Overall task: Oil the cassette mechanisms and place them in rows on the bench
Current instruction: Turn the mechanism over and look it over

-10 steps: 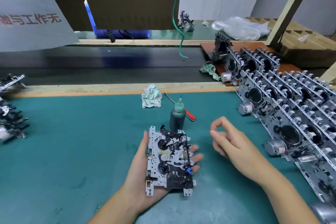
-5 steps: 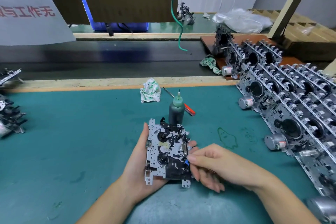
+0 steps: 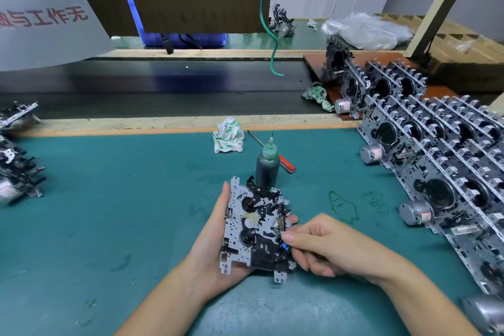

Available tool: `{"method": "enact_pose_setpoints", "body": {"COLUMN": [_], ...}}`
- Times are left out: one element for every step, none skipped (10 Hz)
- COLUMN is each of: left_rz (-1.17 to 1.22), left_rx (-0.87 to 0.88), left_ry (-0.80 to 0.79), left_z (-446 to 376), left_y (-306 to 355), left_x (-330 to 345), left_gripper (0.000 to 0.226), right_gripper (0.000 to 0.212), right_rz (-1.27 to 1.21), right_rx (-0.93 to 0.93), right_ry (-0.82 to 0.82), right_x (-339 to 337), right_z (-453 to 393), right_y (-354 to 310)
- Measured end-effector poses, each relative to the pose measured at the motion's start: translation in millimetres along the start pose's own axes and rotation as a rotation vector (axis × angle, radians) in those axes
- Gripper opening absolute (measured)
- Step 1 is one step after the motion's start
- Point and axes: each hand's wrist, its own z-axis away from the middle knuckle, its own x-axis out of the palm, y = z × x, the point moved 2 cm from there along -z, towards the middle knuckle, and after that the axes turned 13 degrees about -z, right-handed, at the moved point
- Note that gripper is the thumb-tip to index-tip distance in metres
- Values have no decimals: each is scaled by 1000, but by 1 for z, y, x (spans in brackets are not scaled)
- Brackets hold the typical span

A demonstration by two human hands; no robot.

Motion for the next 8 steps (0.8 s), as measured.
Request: {"method": "enact_pose_setpoints", "body": {"left_rz": [-28, 98, 80, 72, 56, 58, 50, 41], "left_rx": [16, -46, -70, -66, -63, -64, -57, -49], "left_ry": [56, -114, -194, -179, -156, -159, -154, -165], "left_z": [5, 9, 17, 16, 16, 17, 16, 14], "left_y": [3, 7, 11, 13, 13, 14, 13, 11], "left_x": [2, 11, 20, 22, 22, 24, 23, 22], "left_gripper": [96, 87, 84, 82, 82, 82, 82, 82], "right_gripper": [57, 53, 55, 58, 60, 62, 65, 66], "right_rz": [27, -55, -75, -49, -39, 38, 110, 131], "right_rx": [7, 51, 82, 90, 94, 71, 33, 45], "right_ry": [-12, -71, -101, -125, -136, -96, -70, -78], "right_x": [1, 2, 1, -2, -3, -2, -3, -5], "right_z": [0, 0, -1, -2, -3, -3, -3, -3], "right_y": [0, 0, 2, 3, 4, 4, 1, -2]}}
